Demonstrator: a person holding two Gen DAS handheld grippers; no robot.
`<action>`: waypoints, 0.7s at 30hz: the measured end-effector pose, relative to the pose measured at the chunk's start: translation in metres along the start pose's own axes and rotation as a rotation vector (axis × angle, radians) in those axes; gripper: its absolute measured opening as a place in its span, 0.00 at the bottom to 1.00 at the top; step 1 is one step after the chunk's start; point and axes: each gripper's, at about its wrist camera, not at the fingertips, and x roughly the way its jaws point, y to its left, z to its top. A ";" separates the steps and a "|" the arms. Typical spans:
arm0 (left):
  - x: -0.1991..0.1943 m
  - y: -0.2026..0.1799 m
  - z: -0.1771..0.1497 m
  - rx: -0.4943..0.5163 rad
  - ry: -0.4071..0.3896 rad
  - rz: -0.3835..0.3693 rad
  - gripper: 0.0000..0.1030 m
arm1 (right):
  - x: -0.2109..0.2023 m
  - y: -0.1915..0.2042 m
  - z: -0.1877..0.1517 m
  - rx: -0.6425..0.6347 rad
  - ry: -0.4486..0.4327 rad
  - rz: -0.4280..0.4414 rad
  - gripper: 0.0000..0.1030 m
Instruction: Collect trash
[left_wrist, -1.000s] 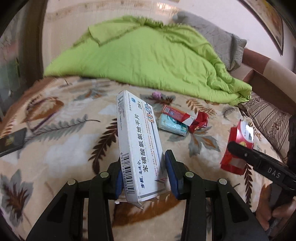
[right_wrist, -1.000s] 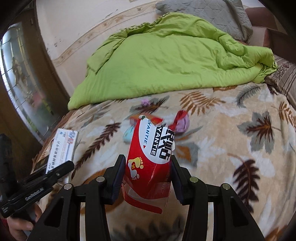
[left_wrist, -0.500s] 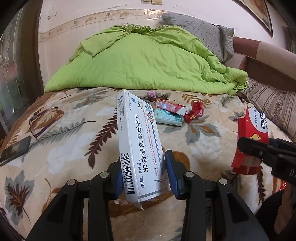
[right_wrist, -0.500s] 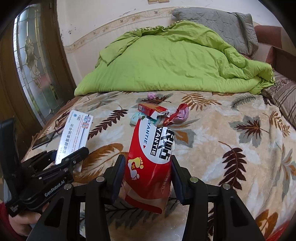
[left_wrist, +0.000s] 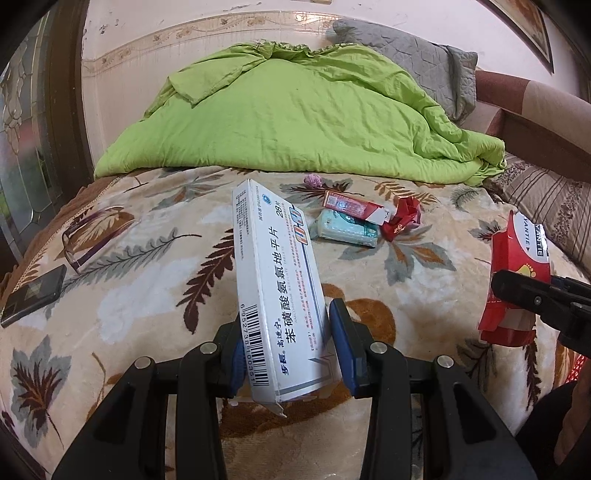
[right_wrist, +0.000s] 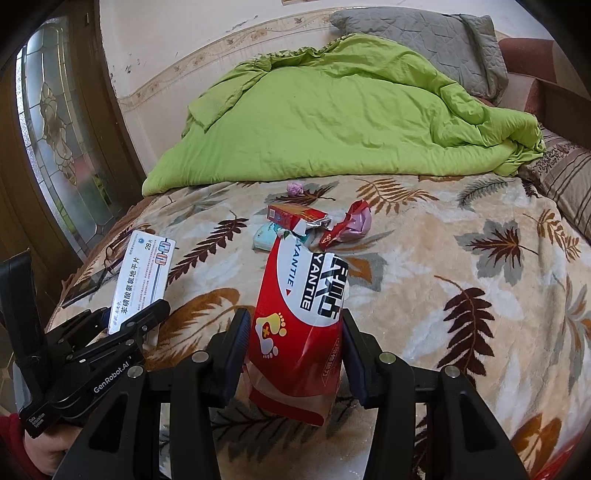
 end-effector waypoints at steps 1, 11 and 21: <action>0.000 0.000 0.000 0.000 -0.001 0.000 0.38 | 0.000 0.000 0.000 0.000 0.000 -0.001 0.49; -0.001 -0.002 0.002 0.016 -0.006 0.003 0.38 | 0.000 0.001 0.000 0.001 0.001 0.001 0.49; -0.002 -0.005 0.002 0.028 -0.010 0.006 0.38 | 0.001 -0.001 0.000 0.002 0.005 0.004 0.50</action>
